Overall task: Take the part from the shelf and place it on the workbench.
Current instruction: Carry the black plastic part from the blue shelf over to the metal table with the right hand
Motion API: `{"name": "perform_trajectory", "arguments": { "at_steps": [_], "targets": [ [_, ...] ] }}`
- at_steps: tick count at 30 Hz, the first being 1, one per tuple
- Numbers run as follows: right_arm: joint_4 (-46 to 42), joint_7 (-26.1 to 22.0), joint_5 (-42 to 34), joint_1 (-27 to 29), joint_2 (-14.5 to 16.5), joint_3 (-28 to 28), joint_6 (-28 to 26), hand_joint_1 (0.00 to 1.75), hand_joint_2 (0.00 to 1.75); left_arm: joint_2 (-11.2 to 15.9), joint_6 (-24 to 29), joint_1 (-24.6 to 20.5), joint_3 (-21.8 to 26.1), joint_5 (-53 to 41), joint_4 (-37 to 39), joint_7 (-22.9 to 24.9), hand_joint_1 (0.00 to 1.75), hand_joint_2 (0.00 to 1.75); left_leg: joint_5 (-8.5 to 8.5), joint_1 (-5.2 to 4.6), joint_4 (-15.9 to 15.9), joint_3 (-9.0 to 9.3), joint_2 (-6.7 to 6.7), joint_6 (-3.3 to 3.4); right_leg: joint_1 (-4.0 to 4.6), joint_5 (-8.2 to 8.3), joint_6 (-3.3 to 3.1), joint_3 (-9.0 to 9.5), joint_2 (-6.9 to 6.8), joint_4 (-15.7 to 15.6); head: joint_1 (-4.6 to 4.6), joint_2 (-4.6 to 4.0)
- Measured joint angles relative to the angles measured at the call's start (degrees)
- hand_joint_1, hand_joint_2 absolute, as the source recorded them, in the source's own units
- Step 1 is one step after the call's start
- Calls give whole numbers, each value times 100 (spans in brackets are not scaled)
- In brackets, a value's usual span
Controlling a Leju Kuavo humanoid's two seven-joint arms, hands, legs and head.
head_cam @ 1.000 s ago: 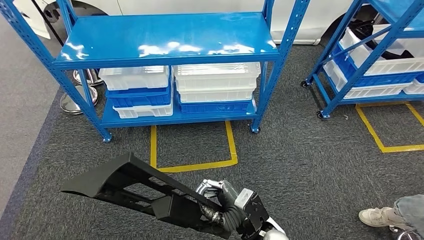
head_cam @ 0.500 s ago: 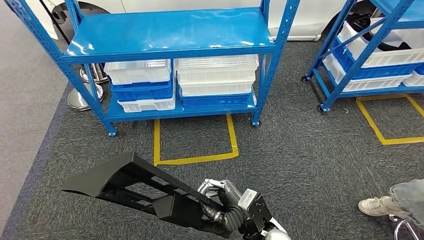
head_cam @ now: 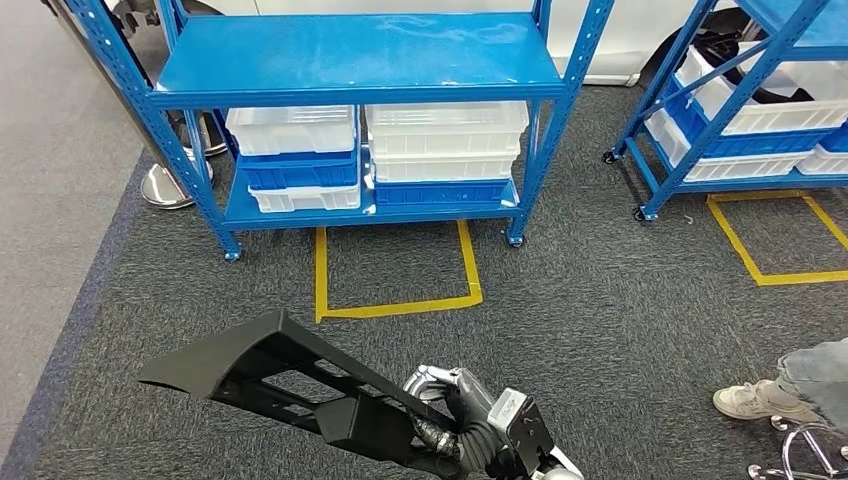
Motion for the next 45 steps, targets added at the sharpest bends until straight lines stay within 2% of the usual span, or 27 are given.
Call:
{"name": "perform_trajectory", "arguments": {
  "at_steps": [2, 3, 5, 7, 9, 11, 12, 13, 14, 16, 18, 22, 24, 27, 28, 29, 30, 31, 33, 34, 37, 38, 39, 42, 43, 44, 45],
  "targets": [
    [-72, -49, 26, 46, -31, -35, 20, 175, 175, -22, 7, -1, -21, -17, 0, 1, 0, 175, 32, -18, 2, -17, -1, -19, 57, 197, -123, 471, -3, -790, -1, 0],
    [-109, -68, 35, 64, -45, -53, 33, 175, 175, -33, 9, -2, -36, -24, 0, 1, 0, 175, 50, -13, 2, -28, 4, -43, 89, 234, -166, 592, -6, -1019, -1, 0],
    [-171, -90, 49, 108, -71, -91, 53, 175, 175, -49, 11, -4, -64, -35, 0, 1, 0, 175, 93, -1, -18, -41, 16, -109, 127, 266, -203, 618, -8, -1138, 2, 0],
    [-221, -103, 57, 156, -92, -122, 69, 175, 175, -58, 17, -6, -80, -43, 0, 2, 0, 175, 71, -5, -1, -60, 18, -169, 85, 354, -215, 634, -15, -1255, 2, 0],
    [-260, -115, 62, 180, -99, -138, 79, 175, 175, -60, 18, -5, -86, -46, 0, 3, 0, 175, -201, -5, 341, -210, 5, -222, 38, 450, -229, 632, -35, -1365, 0, 0],
    [-280, -122, 65, 201, -101, -149, 81, 175, 175, -61, 7, 1, -89, -47, 0, 3, 0, 175, -610, 22, 1045, -493, -2, -276, 47, 484, -243, 568, -48, -1353, -1, 0],
    [-285, -123, 68, 215, -103, -155, 82, 175, 175, -60, -2, 4, -89, -46, 0, 3, 0, 175, -729, 36, 1341, -597, -1, -303, 48, 490, -239, 528, -52, -1324, -1, 0],
    [-287, -122, 71, 226, -105, -160, 82, 175, 175, -59, -7, 8, -89, -46, 0, 2, 0, 175, -751, 48, 1475, -626, 1, -326, 46, 493, -236, 490, -54, -1288, -1, 0],
    [-288, -122, 74, 232, -107, -165, 84, 175, 175, -56, -12, 12, -89, -45, 0, 1, 0, 175, -659, 62, 1364, -535, 2, -347, 37, 495, -228, 446, -54, -1237, -2, 0],
    [-300, -122, 82, 236, -108, -178, 86, 175, 175, -45, -25, 13, -90, -41, 0, -1, 0, 175, -372, 88, 676, -139, 0, -372, 15, 488, -200, 352, -48, -1108, -2, 0],
    [-324, -123, 101, 240, -108, -202, 88, 175, 175, -39, -49, 10, -91, -33, 0, -1, 0, 175, -208, 82, 166, 113, -26, -329, 26, 484, -143, 261, -43, -980, -1, 0],
    [-370, -128, 129, 250, -108, -238, 91, 175, 175, -39, -96, 6, -91, -11, 0, 0, 0, 175, -108, 64, 140, 36, -44, -134, 37, 527, -12, 176, -28, -914, 2, 0],
    [-382, -129, 133, 256, -109, -250, 90, 175, 175, -36, -106, -1, -91, -8, 0, 2, 0, 175, -9, 70, 104, -54, -25, -27, 12, 256, 46, 62, -8, -670, 3, 0],
    [-391, -130, 136, 266, -110, -264, 91, 175, 175, -32, -109, -6, -91, -7, 0, 2, 0, 175, 147, 49, 101, -250, -9, 30, -11, -462, 103, -232, 2, 297, 3, 0],
    [-391, -130, 137, 271, -110, -268, 92, 175, 175, -32, -109, -5, -91, -5, 0, 2, 0, 175, 200, 39, 103, -322, -7, 27, -13, -552, 106, -247, 2, 518, 3, 0],
    [-390, -130, 138, 275, -110, -271, 93, 175, 175, -32, -109, -6, -91, -4, 0, 2, 0, 175, 253, 28, 105, -393, -6, 23, -14, -526, 98, -167, 2, 550, 2, 0],
    [-391, -130, 143, 277, -110, -275, 94, 175, 175, -32, -109, -6, -91, -3, 0, 2, 0, 175, 309, 18, 106, -462, -7, 17, -14, -408, 78, 22, 3, 369, 2, 0],
    [-395, -130, 149, 275, -110, -279, 95, 175, 175, -32, -109, -9, -91, -3, 0, 2, 0, 175, 367, 9, 106, -526, -12, 7, -10, -264, 47, 312, 5, 5, 2, 0],
    [-417, -132, 165, 269, -110, -288, 97, 175, 175, -32, -110, -11, -91, -5, -1, 1, 0, 175, 477, -2, 97, -606, -24, -38, 23, -145, -17, 885, 11, -827, -2, 0],
    [-432, -135, 172, 268, -110, -292, 98, 175, 175, -32, -111, -11, -91, -7, -2, 1, 0, 175, 528, 0, 85, -615, -27, -71, 48, -135, -42, 1041, 15, -1090, 3, 0],
    [-465, -146, 182, 267, -111, -305, 101, 175, 175, -32, -116, -6, -91, -12, -1, 1, 0, 175, 661, 37, 27, -622, -31, -182, 95, -21, -119, 1024, 14, -1257, 22, 1],
    [-471, -148, 186, 266, -110, -307, 104, 175, 175, -32, -120, -3, -91, -16, 0, -1, 0, 175, 593, 47, 65, -664, -36, -209, 91, 43, -163, 975, 7, -1284, 22, 1],
    [-476, -148, 191, 268, -109, -307, 108, 175, 175, -32, -124, 0, -92, -21, 1, -4, 0, 175, 408, 51, 194, -724, -41, -231, 79, 117, -210, 914, -1, -1314, 21, 0],
    [-492, -153, 224, 283, -106, -307, 111, 175, 175, -37, -129, 7, -93, -43, 2, -14, 0, 175, -414, 59, 1123, -952, -44, -274, 78, 313, -278, 690, -17, -1332, 14, 0],
    [-494, -156, 243, 293, -106, -307, 107, 175, 175, -38, -128, 9, -94, -51, 2, -18, 0, 175, -500, 60, 1436, -986, -43, -285, 83, 367, -277, 615, -24, -1323, 14, 0],
    [-495, -161, 261, 302, -106, -308, 101, 175, 175, -37, -127, 9, -95, -60, 2, -21, 0, 175, -446, 60, 1621, -956, -42, -290, 87, 418, -270, 536, -32, -1307, 14, 0],
    [-496, -167, 272, 311, -106, -308, 94, 175, 175, -34, -125, 8, -95, -67, 2, -25, 0, 175, -303, 59, 1617, -837, -41, -289, 88, 462, -260, 462, -38, -1286, 14, 0]
  ]
}}
